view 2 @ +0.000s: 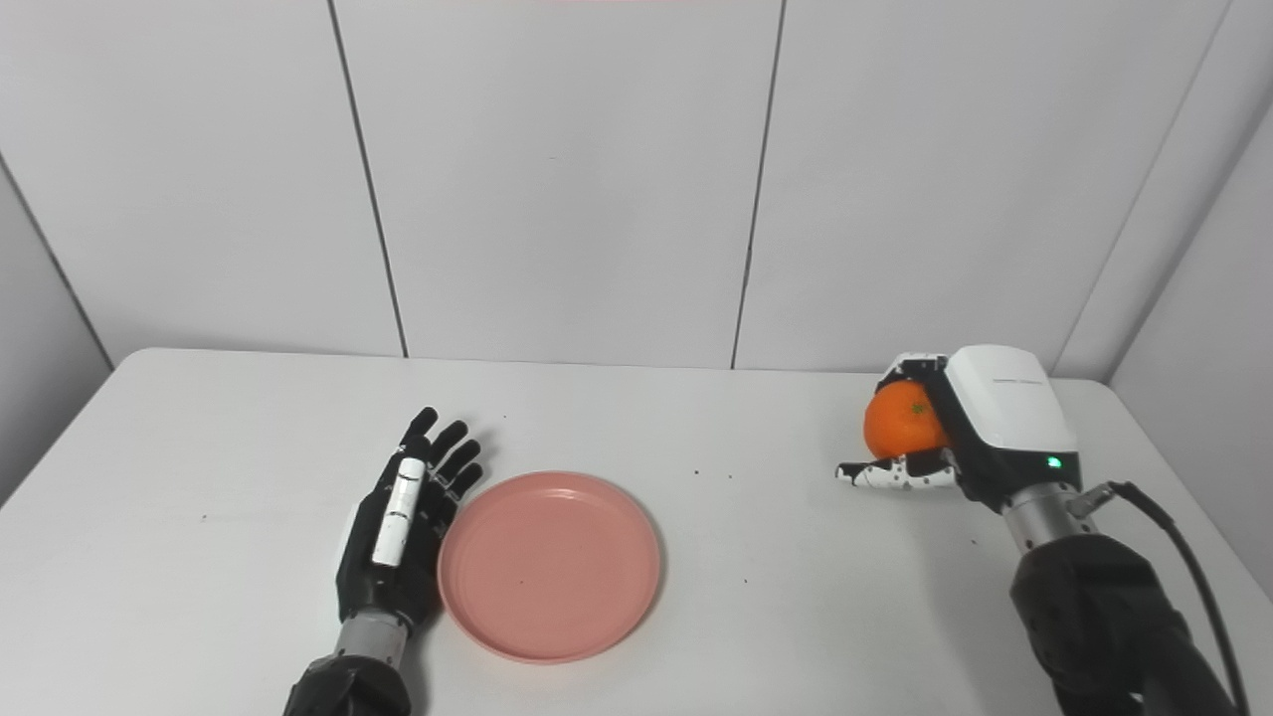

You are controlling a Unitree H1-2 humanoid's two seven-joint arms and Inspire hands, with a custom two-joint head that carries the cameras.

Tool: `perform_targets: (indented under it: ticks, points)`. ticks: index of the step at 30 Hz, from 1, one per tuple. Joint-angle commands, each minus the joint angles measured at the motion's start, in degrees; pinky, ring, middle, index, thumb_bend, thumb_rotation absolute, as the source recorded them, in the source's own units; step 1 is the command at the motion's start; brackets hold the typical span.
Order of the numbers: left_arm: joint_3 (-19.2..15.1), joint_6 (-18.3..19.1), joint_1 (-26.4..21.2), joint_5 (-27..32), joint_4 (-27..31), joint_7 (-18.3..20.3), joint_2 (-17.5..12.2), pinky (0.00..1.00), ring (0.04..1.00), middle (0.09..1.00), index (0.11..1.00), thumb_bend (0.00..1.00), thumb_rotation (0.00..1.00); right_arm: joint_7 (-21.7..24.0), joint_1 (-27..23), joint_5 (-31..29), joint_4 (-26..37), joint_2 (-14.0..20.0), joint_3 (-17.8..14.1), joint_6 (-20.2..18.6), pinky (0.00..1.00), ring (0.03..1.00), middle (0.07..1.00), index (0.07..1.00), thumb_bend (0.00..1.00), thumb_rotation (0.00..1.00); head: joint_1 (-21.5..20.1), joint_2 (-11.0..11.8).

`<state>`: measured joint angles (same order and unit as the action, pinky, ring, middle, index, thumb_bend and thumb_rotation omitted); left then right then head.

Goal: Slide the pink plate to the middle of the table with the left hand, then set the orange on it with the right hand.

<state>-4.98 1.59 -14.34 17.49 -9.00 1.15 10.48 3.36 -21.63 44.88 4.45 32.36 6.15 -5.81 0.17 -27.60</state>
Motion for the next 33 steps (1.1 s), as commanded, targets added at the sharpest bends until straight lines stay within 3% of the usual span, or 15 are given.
perform_targets:
  ticks: [1, 9, 19, 22, 26, 33]
  points:
    - [0.6, 0.1, 0.8, -1.7, -1.4, -1.4, 1.0, 0.85, 0.816, 0.818, 0.854, 0.76, 0.57, -2.0, -2.4, -0.9, 2.1, 0.1, -0.5, 3.4, 0.18, 0.229, 0.306, 0.358, 0.66, 0.27, 0.6, 0.3]
    - [0.5, -0.1, 0.7, -2.1, -2.0, -2.2, 1.7, 0.84, 0.817, 0.806, 0.849, 0.79, 0.57, -1.1, -2.8, -2.0, 3.4, -2.5, 1.4, 6.6, 0.17, 0.226, 0.314, 0.379, 0.66, 0.27, 1.0, 0.1]
    - [0.0, 0.2, 0.6, -1.4, -1.7, -1.8, 0.9, 0.84, 0.823, 0.805, 0.851, 0.78, 0.57, 3.5, -7.0, 0.5, 5.4, -7.7, 6.5, 5.4, 0.20, 0.260, 0.340, 0.381, 0.65, 0.29, -0.9, -0.1]
    - [-0.2, 0.6, 0.6, -1.2, -1.3, -1.8, 0.5, 0.85, 0.822, 0.806, 0.846, 0.78, 0.57, 5.3, -8.9, 0.7, 4.4, -9.8, 8.9, 6.1, 0.20, 0.264, 0.343, 0.388, 0.65, 0.26, -1.5, -0.2]
    - [-0.2, 1.2, 0.6, -1.1, -0.8, -1.7, 0.1, 0.86, 0.824, 0.813, 0.843, 0.78, 0.57, 7.3, -10.5, 2.1, 3.3, -12.1, 12.0, 5.7, 0.22, 0.291, 0.366, 0.432, 0.65, 0.31, -1.8, -0.3]
    - [-0.3, 1.9, 0.7, -1.0, -0.3, -1.9, 0.4, 0.85, 0.825, 0.815, 0.835, 0.78, 0.55, 8.6, -12.8, 1.6, -0.2, -16.2, 15.2, 6.8, 0.20, 0.257, 0.332, 0.384, 0.65, 0.32, -2.3, -0.7]
